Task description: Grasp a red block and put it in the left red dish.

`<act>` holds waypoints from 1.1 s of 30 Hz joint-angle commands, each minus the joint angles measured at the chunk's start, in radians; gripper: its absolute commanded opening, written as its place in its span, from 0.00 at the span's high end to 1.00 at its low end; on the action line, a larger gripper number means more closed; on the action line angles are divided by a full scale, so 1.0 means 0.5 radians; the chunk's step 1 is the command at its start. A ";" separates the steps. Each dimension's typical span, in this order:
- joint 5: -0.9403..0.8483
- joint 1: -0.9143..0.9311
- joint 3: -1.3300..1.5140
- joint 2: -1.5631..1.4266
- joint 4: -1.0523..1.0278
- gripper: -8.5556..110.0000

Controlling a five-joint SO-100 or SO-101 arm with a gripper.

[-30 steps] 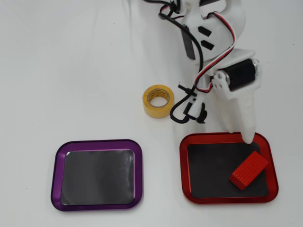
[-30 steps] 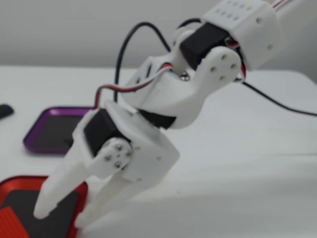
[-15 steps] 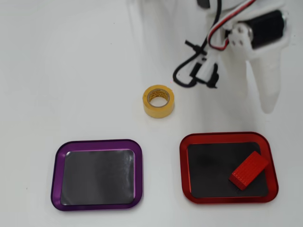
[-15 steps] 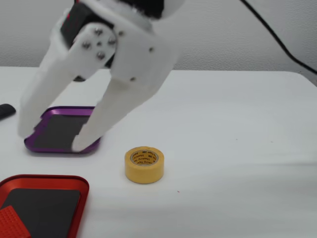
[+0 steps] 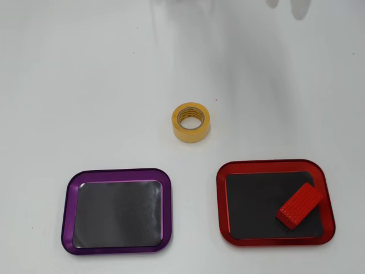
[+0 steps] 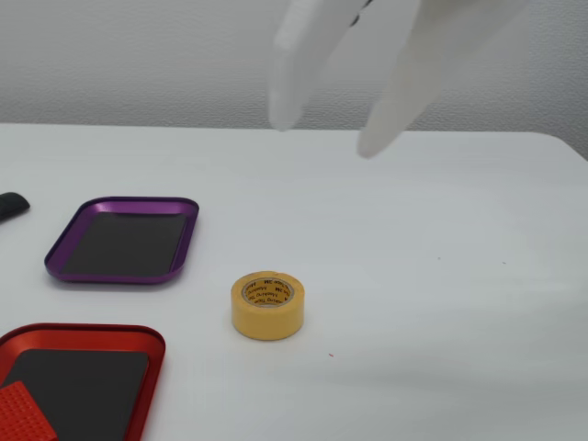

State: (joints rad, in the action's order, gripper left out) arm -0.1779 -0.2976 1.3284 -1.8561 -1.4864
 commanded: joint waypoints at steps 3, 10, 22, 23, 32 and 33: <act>0.034 0.012 0.647 -0.623 0.175 0.80; 0.282 0.187 1.690 -1.427 0.699 0.79; 0.393 0.638 2.930 -2.642 0.807 0.79; 0.393 0.620 2.994 -2.752 0.749 0.79; 0.396 0.638 3.405 -3.188 0.568 0.79; 0.414 0.638 3.436 -3.166 0.568 0.79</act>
State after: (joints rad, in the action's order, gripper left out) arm 0.0199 0.0169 3.0081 -3.3471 -1.1980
